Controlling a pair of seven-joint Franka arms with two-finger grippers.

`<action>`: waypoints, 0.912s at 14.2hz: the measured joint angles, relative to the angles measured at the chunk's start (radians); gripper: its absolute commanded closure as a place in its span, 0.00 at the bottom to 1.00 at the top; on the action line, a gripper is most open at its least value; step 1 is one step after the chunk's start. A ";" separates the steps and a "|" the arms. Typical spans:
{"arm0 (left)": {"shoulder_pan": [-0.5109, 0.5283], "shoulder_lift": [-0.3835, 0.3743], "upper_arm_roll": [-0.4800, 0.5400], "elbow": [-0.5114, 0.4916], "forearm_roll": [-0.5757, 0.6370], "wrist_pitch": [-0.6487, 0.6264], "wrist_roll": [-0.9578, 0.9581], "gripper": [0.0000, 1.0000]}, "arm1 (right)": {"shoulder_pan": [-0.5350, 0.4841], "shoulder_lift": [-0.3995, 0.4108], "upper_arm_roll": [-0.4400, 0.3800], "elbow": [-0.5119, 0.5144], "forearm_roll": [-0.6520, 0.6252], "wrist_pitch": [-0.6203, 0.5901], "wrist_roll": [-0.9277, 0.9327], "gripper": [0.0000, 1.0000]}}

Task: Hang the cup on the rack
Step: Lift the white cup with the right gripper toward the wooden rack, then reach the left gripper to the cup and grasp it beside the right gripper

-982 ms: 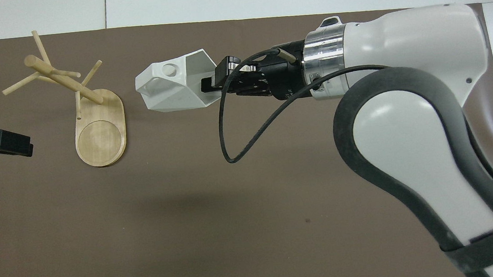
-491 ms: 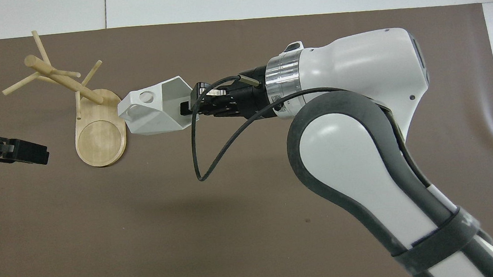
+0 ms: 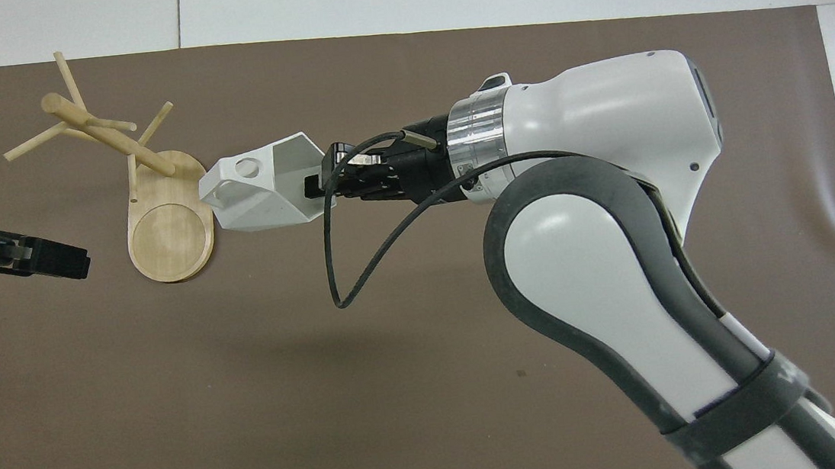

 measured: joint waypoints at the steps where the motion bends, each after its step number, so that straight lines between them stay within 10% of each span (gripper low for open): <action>1: 0.003 -0.008 0.002 -0.018 -0.026 0.023 0.047 0.00 | -0.001 0.000 -0.001 0.000 0.000 0.000 0.000 1.00; 13: -0.029 -0.124 -0.010 -0.277 -0.398 0.333 0.581 0.00 | -0.007 0.000 -0.001 0.000 0.000 0.001 0.000 1.00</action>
